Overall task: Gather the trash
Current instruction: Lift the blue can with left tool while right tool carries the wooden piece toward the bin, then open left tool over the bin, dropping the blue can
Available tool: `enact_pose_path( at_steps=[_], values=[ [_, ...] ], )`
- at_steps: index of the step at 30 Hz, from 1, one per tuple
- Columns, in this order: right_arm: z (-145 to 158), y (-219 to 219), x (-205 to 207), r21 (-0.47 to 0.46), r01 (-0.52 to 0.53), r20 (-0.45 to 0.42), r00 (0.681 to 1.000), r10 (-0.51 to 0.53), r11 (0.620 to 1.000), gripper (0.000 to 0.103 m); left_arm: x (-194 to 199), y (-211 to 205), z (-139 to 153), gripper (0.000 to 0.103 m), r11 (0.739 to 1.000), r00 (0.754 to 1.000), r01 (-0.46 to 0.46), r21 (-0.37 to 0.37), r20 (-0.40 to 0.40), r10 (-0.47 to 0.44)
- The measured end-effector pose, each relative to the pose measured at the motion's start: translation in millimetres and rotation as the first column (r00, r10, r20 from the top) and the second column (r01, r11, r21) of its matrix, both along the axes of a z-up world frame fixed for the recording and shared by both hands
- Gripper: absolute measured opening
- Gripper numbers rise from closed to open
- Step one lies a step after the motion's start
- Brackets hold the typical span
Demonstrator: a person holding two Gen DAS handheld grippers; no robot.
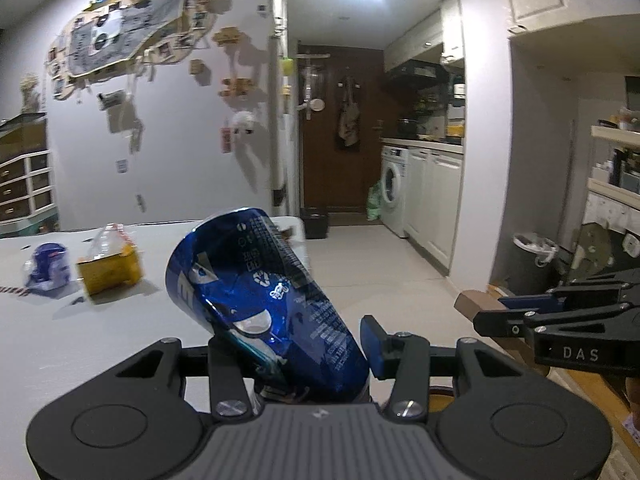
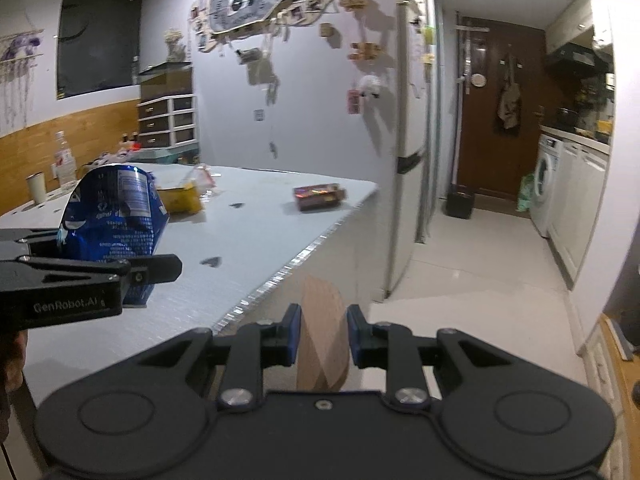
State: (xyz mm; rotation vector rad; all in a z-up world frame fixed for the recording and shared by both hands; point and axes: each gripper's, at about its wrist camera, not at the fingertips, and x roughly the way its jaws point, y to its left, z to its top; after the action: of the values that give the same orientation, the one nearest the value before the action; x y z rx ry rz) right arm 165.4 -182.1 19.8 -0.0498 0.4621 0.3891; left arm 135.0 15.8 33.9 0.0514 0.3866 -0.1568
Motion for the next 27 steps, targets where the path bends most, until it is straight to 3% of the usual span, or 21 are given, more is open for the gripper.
enact_pose_path(
  at_steps=[14,27],
  values=[
    [-39,-74,-2,-0.017,0.105,-0.063,0.992,-0.106,0.994,0.025,18,-84,-42,0.046,0.992,0.988,0.127,0.002,-0.086,-0.126],
    [-101,-127,20,-0.036,0.167,-0.189,0.967,-0.171,0.985,0.025,73,-136,-135,0.046,0.980,0.936,0.192,-0.044,-0.291,-0.196]
  ],
)
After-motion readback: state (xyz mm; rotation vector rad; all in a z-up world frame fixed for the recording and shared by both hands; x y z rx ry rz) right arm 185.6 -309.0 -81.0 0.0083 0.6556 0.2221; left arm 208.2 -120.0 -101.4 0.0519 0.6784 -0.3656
